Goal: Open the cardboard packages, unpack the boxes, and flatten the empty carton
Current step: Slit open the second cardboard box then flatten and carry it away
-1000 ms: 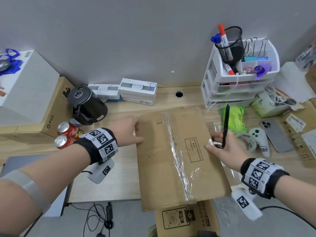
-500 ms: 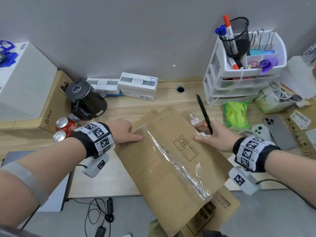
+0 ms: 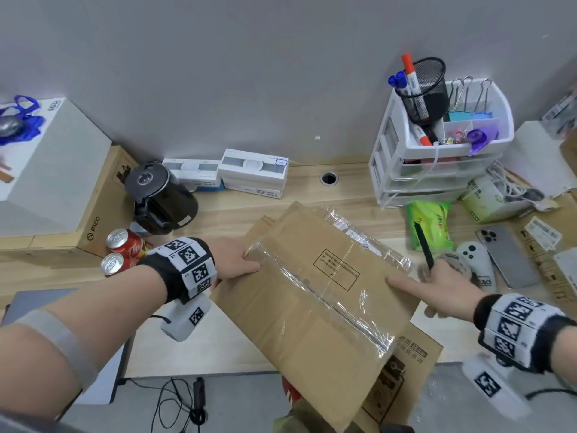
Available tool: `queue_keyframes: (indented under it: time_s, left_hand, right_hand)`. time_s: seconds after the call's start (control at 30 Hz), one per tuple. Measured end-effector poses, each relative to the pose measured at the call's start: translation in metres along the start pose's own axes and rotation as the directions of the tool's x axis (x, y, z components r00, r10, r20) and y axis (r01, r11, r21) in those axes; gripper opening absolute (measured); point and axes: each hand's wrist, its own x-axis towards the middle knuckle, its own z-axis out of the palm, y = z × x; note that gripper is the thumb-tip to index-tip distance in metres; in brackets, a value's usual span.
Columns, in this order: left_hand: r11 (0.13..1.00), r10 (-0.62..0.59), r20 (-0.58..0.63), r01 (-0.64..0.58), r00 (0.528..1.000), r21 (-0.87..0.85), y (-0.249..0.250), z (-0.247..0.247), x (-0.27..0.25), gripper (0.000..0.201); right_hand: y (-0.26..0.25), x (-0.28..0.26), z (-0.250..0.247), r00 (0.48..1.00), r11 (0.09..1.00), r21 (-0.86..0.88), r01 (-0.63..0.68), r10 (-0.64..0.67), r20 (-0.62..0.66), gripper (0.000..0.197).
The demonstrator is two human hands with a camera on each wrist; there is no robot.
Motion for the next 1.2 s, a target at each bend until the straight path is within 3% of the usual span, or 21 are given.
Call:
queue_keyframes:
  time_s: [0.1, 0.2, 0.3, 0.43, 0.53, 0.63, 0.7, 0.77, 0.83, 0.9, 1.03, 1.2]
  left_hand:
    - [0.997, -0.004, 0.094, 0.011, 0.996, -0.076, 0.005, -0.001, 0.0, 0.043]
    - [0.991, -0.005, 0.179, 0.029, 0.984, -0.133, 0.009, -0.001, -0.008, 0.039]
    - [0.979, -0.008, 0.307, 0.07, 0.952, -0.192, 0.004, 0.003, -0.016, 0.042]
    - [0.988, -0.106, 0.393, 0.142, 0.914, -0.063, -0.01, 0.011, -0.024, 0.048]
    - [0.986, -0.166, 0.314, 0.162, 0.935, 0.04, -0.018, 0.005, -0.032, 0.055]
    - [0.994, -0.085, 0.031, 0.082, 0.996, 0.073, -0.019, -0.006, -0.031, 0.051]
    - [0.993, 0.058, -0.253, -0.029, 0.966, 0.118, -0.016, -0.009, -0.026, 0.054]
    - [0.978, 0.203, -0.38, -0.165, 0.902, 0.132, -0.013, -0.004, -0.017, 0.085]
    - [0.963, 0.263, -0.351, -0.221, 0.898, 0.156, -0.008, 0.005, -0.008, 0.116]
    - [0.961, 0.242, -0.301, -0.184, 0.922, 0.209, -0.004, 0.012, -0.001, 0.127]
    - [0.964, 0.147, -0.309, -0.066, 0.94, 0.256, -0.001, 0.01, 0.008, 0.131]
    - [0.98, 0.042, -0.329, 0.026, 0.943, 0.198, -0.006, 0.0, 0.017, 0.133]
  right_hand:
    - [0.007, -0.002, 0.009, 0.999, 0.977, 0.21, -0.036, 0.028, 0.041, 0.074]
    - [0.007, 0.007, 0.008, 0.998, 0.978, 0.207, 0.024, -0.011, -0.06, 0.087]
    - [-0.002, 0.016, 0.006, 0.992, 0.99, 0.139, 0.025, -0.008, -0.123, 0.075]
    - [-0.027, 0.022, 0.015, 0.994, 0.97, 0.235, 0.062, -0.038, -0.105, 0.064]
    - [-0.046, 0.024, 0.026, 0.993, 0.937, 0.33, 0.115, -0.105, -0.048, 0.052]
    - [-0.059, 0.028, 0.035, 0.983, 0.913, 0.368, 0.175, -0.184, -0.011, 0.041]
    - [-0.063, 0.032, 0.039, 0.978, 0.918, 0.336, 0.209, -0.198, -0.067, 0.029]
    - [-0.061, 0.034, 0.037, 0.979, 0.91, 0.364, 0.199, -0.168, -0.115, 0.025]
    - [-0.054, 0.031, 0.032, 0.987, 0.879, 0.45, 0.157, -0.132, -0.087, 0.026]
    - [-0.039, 0.024, 0.029, 0.99, 0.874, 0.467, 0.133, -0.139, -0.021, 0.027]
    - [-0.006, 0.006, 0.03, 0.982, 0.92, 0.348, 0.181, -0.189, -0.011, 0.027]
    - [-0.01, -0.01, 0.036, 0.972, 0.911, 0.342, 0.232, -0.234, -0.036, 0.029]
